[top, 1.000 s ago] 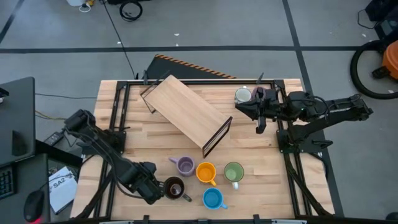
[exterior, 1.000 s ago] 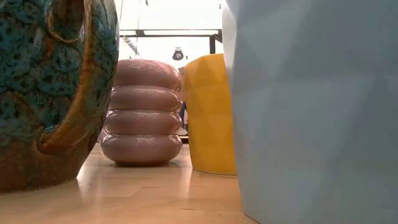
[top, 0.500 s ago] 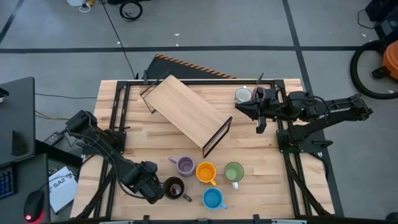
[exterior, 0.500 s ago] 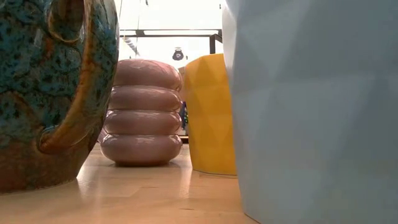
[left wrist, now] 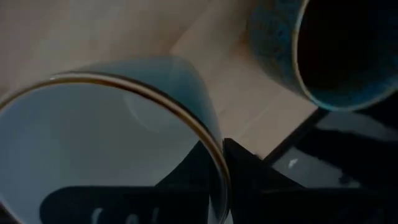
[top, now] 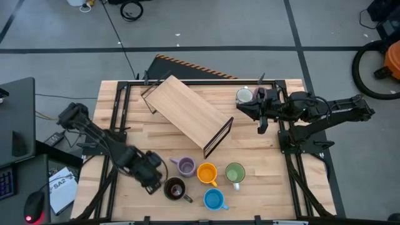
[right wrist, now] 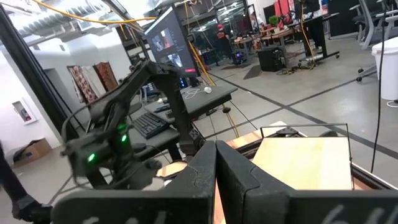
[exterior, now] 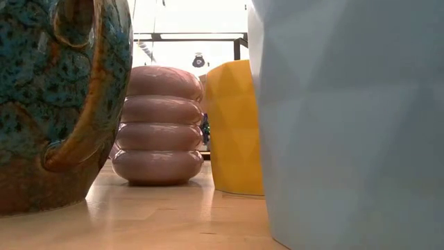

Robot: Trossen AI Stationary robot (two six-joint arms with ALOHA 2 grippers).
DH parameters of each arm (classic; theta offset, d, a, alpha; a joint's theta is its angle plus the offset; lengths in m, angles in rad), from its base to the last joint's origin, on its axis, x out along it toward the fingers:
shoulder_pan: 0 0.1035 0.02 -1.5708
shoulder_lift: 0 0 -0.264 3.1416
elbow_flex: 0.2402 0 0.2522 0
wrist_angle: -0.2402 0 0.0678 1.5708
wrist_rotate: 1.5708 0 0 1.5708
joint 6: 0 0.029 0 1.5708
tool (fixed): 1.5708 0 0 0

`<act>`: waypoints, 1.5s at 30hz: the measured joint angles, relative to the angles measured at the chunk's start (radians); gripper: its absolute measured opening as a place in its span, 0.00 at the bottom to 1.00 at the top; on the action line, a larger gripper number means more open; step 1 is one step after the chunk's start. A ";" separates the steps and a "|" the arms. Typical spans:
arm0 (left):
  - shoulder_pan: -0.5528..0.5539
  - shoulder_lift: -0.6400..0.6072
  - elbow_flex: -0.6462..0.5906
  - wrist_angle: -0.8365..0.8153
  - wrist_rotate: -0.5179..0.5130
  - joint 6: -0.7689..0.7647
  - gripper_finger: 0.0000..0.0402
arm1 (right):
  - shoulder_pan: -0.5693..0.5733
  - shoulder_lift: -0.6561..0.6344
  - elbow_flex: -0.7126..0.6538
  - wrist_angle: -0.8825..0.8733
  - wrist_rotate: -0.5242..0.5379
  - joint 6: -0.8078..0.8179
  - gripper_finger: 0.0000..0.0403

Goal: Place coffee mugs
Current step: Put the light blue mug on the shelf

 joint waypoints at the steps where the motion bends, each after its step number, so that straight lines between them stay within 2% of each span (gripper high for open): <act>1: 0.017 -0.023 0.000 -0.032 0.007 0.025 0.08 | 0.000 0.000 0.000 0.000 0.000 0.000 0.04; 4: 0.070 -0.086 0.000 -0.119 0.002 0.109 0.08 | 0.000 0.000 0.000 0.000 -0.001 0.006 0.04; 6: 0.108 -0.122 0.000 -0.121 0.005 0.191 0.08 | 0.000 0.003 0.000 0.001 0.000 0.006 0.04; 11: 0.200 -0.219 0.001 -0.108 -0.014 0.449 0.08 | 0.000 0.022 0.000 0.001 0.001 0.009 0.04; 15: 0.268 -0.264 0.068 -0.146 -0.053 0.666 0.08 | 0.000 0.046 0.000 0.005 0.002 0.028 0.04; 18: 0.307 -0.276 0.160 -0.187 -0.142 0.886 0.08 | -0.001 0.060 0.000 0.027 0.008 0.027 0.04; 22: 0.346 -0.275 0.271 -0.218 -0.353 1.181 0.08 | -0.007 0.074 0.000 0.085 0.058 0.027 0.04; 24: 0.372 -0.274 0.299 -0.211 -0.452 1.346 0.08 | -0.013 0.081 0.000 0.111 0.095 0.025 0.04; 26: 0.416 -0.274 0.301 -0.209 -0.498 1.513 0.08 | -0.022 0.091 0.000 0.156 0.129 0.025 0.04; 29: 0.514 -0.272 0.280 -0.206 -0.486 1.732 0.08 | -0.040 0.106 0.000 0.223 0.160 0.027 0.04; 36: 0.763 -0.271 0.224 -0.122 -0.317 2.226 0.08 | -0.087 0.144 0.000 0.303 0.165 0.094 0.04; 40: 0.915 -0.245 0.211 -0.112 -0.222 2.370 0.08 | -0.098 0.163 0.000 0.313 0.164 0.154 0.04; 45: 1.051 -0.176 0.210 -0.047 -0.208 2.504 0.08 | -0.097 0.188 0.000 0.377 0.164 0.166 0.04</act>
